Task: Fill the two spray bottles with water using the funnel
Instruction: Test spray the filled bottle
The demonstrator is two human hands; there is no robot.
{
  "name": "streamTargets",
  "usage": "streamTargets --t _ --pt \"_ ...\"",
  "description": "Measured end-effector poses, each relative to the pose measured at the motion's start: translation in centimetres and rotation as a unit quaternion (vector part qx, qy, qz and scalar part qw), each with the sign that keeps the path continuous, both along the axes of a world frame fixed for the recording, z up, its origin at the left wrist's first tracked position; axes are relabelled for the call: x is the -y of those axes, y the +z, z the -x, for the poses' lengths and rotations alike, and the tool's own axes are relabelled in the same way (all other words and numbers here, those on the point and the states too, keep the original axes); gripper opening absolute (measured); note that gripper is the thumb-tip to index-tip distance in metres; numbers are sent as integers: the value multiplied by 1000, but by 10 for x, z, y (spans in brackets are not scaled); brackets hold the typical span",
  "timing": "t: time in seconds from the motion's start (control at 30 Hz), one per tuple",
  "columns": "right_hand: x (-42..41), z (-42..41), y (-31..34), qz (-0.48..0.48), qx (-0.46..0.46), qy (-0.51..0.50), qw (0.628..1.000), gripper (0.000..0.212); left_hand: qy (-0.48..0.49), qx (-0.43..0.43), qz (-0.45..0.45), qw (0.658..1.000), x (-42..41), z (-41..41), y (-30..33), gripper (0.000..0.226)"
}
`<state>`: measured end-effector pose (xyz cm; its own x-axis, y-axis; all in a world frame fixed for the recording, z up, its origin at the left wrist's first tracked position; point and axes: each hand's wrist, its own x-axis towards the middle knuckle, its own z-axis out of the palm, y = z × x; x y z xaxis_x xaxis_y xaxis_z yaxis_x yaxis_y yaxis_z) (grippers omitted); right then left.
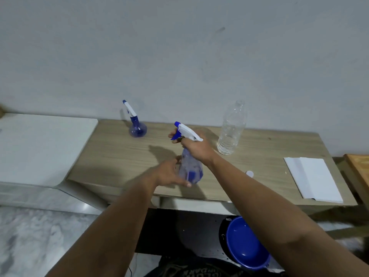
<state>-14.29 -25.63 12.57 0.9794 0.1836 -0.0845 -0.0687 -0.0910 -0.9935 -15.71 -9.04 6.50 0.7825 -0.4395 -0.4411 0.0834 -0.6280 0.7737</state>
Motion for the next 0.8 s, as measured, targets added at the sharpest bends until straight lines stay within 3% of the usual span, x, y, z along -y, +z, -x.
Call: streamTargets --t 0.1,0.23,0.33,0.5,0.63,0.8 --pt "-18 5 -5 -7 19 -11 1000 32 29 28 -94 995 -37 11 -12 110" --pt "-38 21 -30 5 23 -13 1000 26 141 140 -164 966 -68 27 -28 78" --pt "-46 38 -58 44 2 -17 999 15 189 199 -200 941 -79 37 -30 73" --pt "-48 62 -86 91 -7 4 996 13 238 271 -198 911 -84 44 -32 60" --pt "-44 70 -95 140 -16 13 990 6 249 295 -195 901 -84 46 -30 62" --pt "-41 74 -96 187 -54 21 981 27 241 308 -191 900 -82 48 -32 71"
